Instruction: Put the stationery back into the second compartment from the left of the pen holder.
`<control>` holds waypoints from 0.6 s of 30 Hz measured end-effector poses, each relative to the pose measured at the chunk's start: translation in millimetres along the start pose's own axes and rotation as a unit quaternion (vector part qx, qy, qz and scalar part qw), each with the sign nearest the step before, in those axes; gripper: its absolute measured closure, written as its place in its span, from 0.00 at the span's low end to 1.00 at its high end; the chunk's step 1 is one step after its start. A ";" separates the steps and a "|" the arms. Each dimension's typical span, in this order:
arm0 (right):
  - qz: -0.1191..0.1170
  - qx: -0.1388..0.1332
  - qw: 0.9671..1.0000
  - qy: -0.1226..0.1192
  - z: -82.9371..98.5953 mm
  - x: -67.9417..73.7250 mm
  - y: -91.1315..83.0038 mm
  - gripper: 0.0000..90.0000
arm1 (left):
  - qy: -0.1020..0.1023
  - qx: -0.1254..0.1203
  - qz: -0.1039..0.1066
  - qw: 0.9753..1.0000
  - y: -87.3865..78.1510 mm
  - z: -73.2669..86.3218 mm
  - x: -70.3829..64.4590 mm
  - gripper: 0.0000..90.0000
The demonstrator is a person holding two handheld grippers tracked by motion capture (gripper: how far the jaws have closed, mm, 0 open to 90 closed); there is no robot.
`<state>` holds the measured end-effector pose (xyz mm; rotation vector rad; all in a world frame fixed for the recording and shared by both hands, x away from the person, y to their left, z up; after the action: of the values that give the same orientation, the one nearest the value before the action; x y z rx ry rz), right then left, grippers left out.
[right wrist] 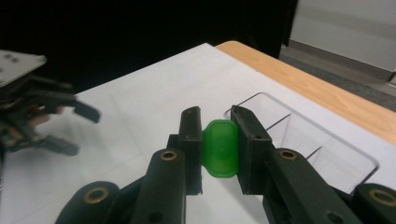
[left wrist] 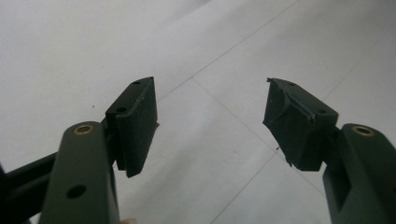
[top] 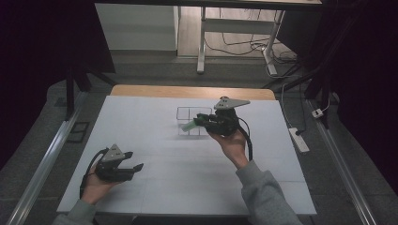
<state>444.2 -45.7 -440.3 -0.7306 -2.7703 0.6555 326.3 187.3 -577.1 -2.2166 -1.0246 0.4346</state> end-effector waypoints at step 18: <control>0.068 -0.001 0.997 0.040 -12.3 -59.7 4.4 0.83 | -0.003 0.005 0.002 1.000 1.7 4.5 3.3 0.38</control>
<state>500.8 -68.1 -436.2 -0.9317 -2.6660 0.6344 326.9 190.9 -581.6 -2.2110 -1.0187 0.4476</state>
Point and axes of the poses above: each handheld gripper's, and its own axes: y roughly forward along the jaws, z roughly out of its underside, x roughly to its left, the point moved 10 cm from there along y, roughly forward along the jaws, and after that the axes turned 2 degrees about x, right-handed, at the moved point
